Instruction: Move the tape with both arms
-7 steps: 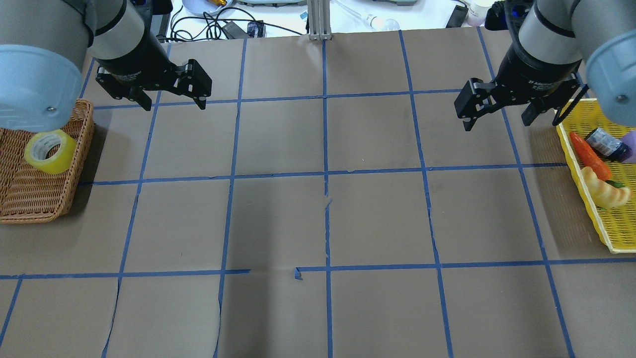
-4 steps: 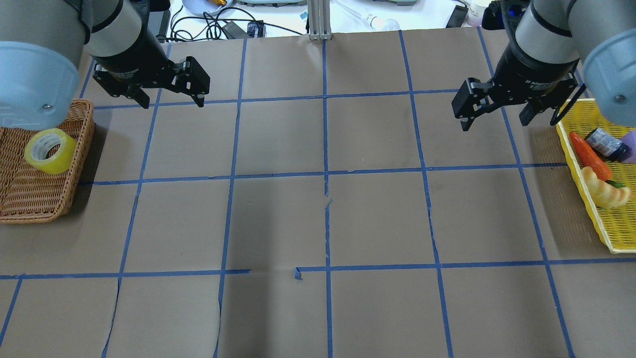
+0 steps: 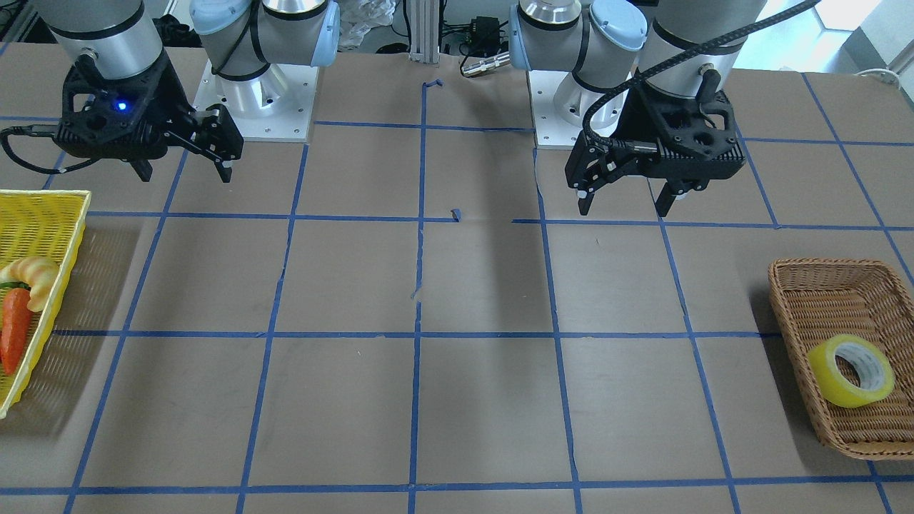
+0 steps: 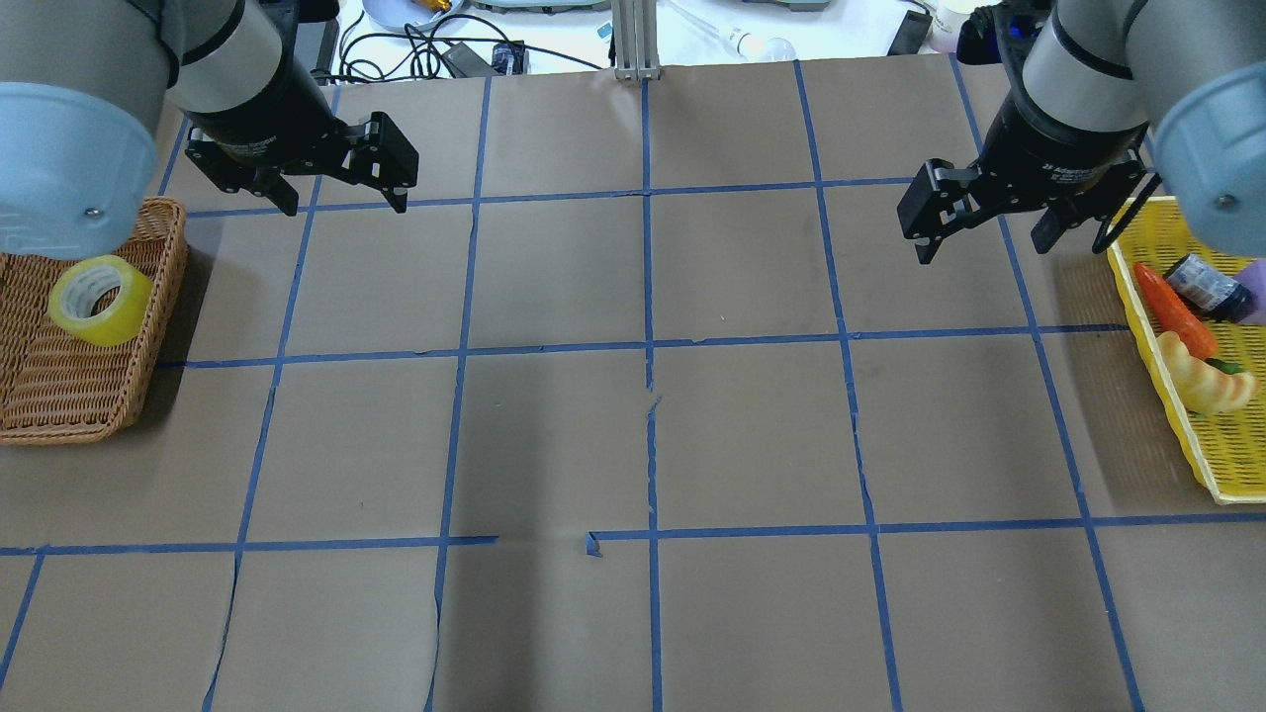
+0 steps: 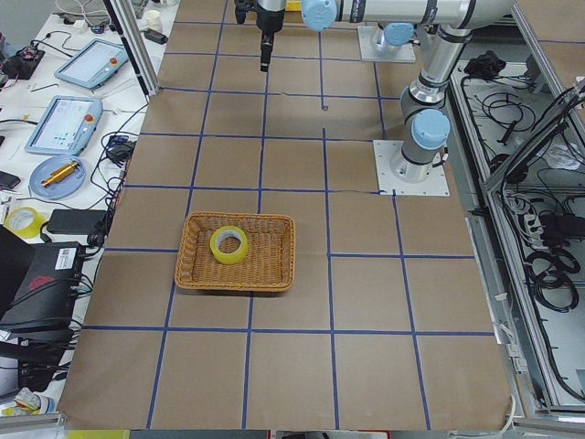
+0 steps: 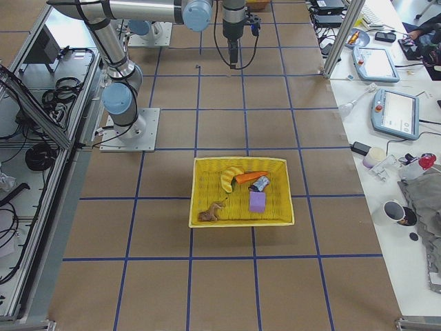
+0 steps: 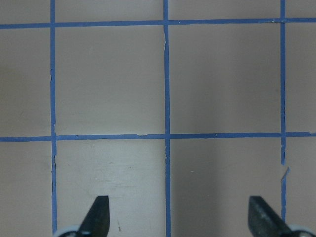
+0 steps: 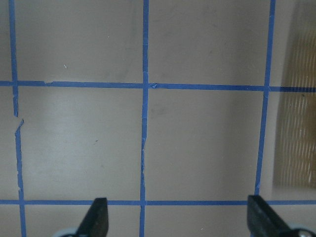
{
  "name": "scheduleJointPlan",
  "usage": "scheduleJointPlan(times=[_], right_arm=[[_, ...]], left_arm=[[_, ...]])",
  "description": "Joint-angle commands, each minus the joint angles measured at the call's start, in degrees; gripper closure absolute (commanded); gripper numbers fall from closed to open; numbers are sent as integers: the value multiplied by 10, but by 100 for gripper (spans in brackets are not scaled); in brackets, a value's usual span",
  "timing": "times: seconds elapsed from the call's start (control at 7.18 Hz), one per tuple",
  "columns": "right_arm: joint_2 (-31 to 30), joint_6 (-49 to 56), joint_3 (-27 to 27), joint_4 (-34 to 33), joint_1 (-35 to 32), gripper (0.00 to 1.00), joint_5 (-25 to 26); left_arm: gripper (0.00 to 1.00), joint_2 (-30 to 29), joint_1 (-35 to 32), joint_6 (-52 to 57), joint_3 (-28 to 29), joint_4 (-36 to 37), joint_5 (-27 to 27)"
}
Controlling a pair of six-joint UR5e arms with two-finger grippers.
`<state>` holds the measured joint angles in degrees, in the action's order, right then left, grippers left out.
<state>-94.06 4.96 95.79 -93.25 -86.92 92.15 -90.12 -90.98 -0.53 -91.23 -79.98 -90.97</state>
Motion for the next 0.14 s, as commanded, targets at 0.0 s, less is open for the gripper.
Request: scheduleJointPlan(times=[0.0], right_arm=[[1,8,-2,-1,2,0,7]], left_arm=[[0,-1,0,0,0,0,0]])
